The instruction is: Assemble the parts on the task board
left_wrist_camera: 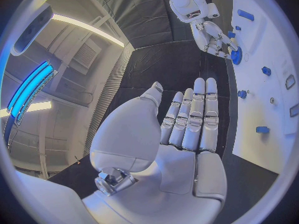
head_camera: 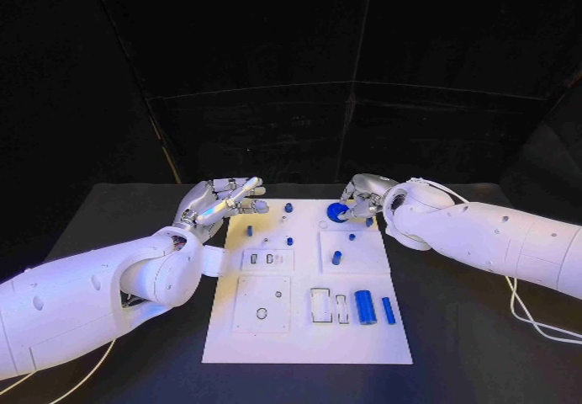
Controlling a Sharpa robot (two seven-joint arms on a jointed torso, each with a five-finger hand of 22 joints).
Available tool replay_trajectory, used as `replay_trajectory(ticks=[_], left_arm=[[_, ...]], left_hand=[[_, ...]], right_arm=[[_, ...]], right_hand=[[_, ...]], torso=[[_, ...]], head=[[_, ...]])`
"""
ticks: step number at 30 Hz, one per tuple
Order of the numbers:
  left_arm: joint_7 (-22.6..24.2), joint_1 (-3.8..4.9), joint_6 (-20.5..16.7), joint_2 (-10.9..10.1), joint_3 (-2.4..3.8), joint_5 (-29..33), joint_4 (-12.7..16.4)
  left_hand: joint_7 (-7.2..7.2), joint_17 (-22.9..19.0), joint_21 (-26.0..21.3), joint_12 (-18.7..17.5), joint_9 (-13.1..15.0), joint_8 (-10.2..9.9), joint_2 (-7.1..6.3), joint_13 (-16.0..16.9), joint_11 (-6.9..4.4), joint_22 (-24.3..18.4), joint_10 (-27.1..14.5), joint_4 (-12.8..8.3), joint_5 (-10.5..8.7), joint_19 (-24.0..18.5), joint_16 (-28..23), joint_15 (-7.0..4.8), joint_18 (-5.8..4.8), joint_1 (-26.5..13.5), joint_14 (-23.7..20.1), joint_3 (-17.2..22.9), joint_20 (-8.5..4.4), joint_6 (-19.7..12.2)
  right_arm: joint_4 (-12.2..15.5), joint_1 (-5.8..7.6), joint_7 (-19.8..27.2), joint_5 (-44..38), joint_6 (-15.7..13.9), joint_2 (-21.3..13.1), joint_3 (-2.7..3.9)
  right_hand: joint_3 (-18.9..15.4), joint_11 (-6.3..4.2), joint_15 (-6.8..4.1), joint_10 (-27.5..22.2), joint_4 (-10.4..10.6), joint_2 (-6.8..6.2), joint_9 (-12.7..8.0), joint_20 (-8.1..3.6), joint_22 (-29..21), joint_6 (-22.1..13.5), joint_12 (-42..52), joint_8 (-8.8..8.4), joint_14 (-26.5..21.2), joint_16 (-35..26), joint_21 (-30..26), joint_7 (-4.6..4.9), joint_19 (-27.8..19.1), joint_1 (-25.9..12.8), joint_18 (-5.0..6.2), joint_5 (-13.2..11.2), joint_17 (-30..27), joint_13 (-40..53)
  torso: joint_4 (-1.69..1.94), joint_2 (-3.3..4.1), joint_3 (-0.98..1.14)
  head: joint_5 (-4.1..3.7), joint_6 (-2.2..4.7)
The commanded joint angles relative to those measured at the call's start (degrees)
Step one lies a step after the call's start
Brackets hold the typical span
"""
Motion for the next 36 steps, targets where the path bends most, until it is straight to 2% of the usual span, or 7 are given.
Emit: replay_trajectory(ticks=[1, 6, 13, 19, 27, 28, 36], left_arm=[[0.1, 0.07, 0.7, 0.0, 0.05, -0.4, 0.1], [0.0, 0.07, 0.7, 0.0, 0.05, -0.4, 0.1], [0.0, 0.07, 0.8, -0.1, 0.05, -0.4, 0.0], [0.0, 0.07, 0.8, -0.1, 0.05, -0.4, -0.1], [0.0, 0.07, 0.8, 0.0, 0.05, -0.4, -0.2], [0.0, 0.08, 0.8, 0.1, 0.05, -0.4, -0.2], [0.0, 0.08, 0.8, 0.2, 0.05, -0.4, -0.2]], left_hand=[[0.02, 0.1, 0.2, -0.2, 0.0, -0.4, 0.08, -0.1, 0.32, -0.1, -0.2, -0.2, 0.2, 0.2, -0.2, 0.18, 0.19, 0.3, 0.0, 0.0, 0.01, 0.1], [0.02, 0.1, 0.2, -0.2, 0.0, -0.4, 0.08, -0.1, 0.32, -0.1, -0.2, -0.2, 0.2, 0.2, -0.2, 0.18, 0.19, 0.3, 0.0, 0.0, 0.01, 0.1], [0.02, 0.1, 0.1, -0.2, 0.0, -0.4, 0.1, -0.1, 0.32, -0.1, -0.2, -0.3, 0.2, 0.2, -0.2, 0.18, 0.19, 0.3, 0.0, 0.0, 0.01, 0.1], [0.01, 0.1, 0.1, -0.3, 0.0, -0.4, 0.12, -0.1, 0.32, -0.1, -0.3, -0.3, 0.2, 0.2, -0.3, 0.18, 0.19, 0.3, 0.0, 0.0, 0.01, 0.1], [0.01, 0.1, 0.1, -0.3, 0.0, -0.4, 0.12, -0.1, 0.32, -0.1, -0.3, -0.3, 0.2, 0.2, -0.3, 0.18, 0.19, 0.3, 0.0, 0.0, 0.01, 0.1], [0.01, 0.1, 0.1, -0.3, 0.0, -0.4, 0.12, -0.1, 0.32, -0.1, -0.3, -0.3, 0.2, 0.2, -0.3, 0.18, 0.19, 0.3, 0.0, 0.0, 0.01, 0.1], [0.01, 0.1, 0.1, -0.3, 0.0, -0.4, 0.12, -0.1, 0.32, -0.1, -0.3, -0.3, 0.2, 0.2, -0.3, 0.18, 0.19, 0.3, 0.0, 0.0, 0.01, 0.1]], right_arm=[[0.6, -0.1, -1.1, -2.3, -3.3, 0.0, -0.09], [2.2, -0.12, -0.5, -2.6, -6.6, -0.4, -0.09], [6.6, -0.12, 0.0, -3.1, -10.3, -1.0, -0.08], [9.0, -0.12, 0.0, -5.3, -11.7, 0.3, -0.07], [7.4, -0.14, -0.4, -7.7, -10.4, 4.6, -0.07], [7.0, -0.17, -0.4, -7.8, -10.2, 5.2, -0.07], [4.8, -0.46, -0.3, -8.3, -8.9, 8.2, -0.06]], right_hand=[[0.9, -0.3, -0.71, 1.2, -0.1, 0.55, 0.4, -0.2, 0.5, 1.5, 0.8, 0.7, 5.3, 0.3, 0.5, -0.63, 0.8, -0.4, -1.14, 1.3, 12.6, 1.2], [1.6, -0.53, -0.93, 1.6, -0.3, 0.69, 0.4, -0.44, 0.7, 1.9, 1.1, 0.76, 5.4, 0.4, 0.6, -0.85, 0.9, -0.2, -1.18, 1.7, 12.8, 1.7], [2.0, -0.49, -0.99, 1.5, -0.2, 0.68, 0.2, -0.56, 0.9, 1.5, 1.0, 0.39, 5.4, 0.4, 0.7, -0.74, 1.1, -0.4, -1.25, 1.7, 12.8, 1.6], [2.3, -0.42, -0.95, 1.6, -0.1, 0.72, 0.1, -0.59, 1.1, 1.3, 1.1, 0.11, 5.4, 0.4, 0.7, -0.64, 1.1, -0.7, -1.28, 1.7, 12.8, 1.8], [2.4, -0.37, -0.93, 1.7, 0.0, 0.66, 0.1, -0.59, 1.2, 1.2, 1.1, -0.06, 5.4, 0.4, 0.8, -0.58, 1.2, -0.9, -1.31, 1.9, 12.9, 1.9], [2.5, -0.35, -0.91, 1.6, 0.1, 0.64, 0.0, -0.59, 1.2, 1.1, 1.0, -0.12, 5.4, 0.4, 0.8, -0.56, 1.3, -0.9, -1.33, 1.9, 12.9, 1.8], [2.6, -0.33, -0.89, 1.5, 0.1, 0.7, 0.0, -0.58, 1.2, 1.1, 0.9, -0.21, 5.4, 0.4, 0.8, -0.54, 1.3, -1.0, -1.33, 1.9, 13.0, 1.7]], torso=[[0.07, 0.0, -0.01], [0.03, 0.0, 0.01], [0.01, -0.01, -0.03], [0.11, 0.03, -0.01], [0.19, 0.05, -0.09], [0.1, 0.04, -0.05], [0.14, 0.06, -0.04]], head=[[0.04, 0.01], [0.19, 0.04], [0.32, 0.09], [0.38, 0.06], [0.56, -0.04], [0.68, -0.06], [0.82, -0.21]])
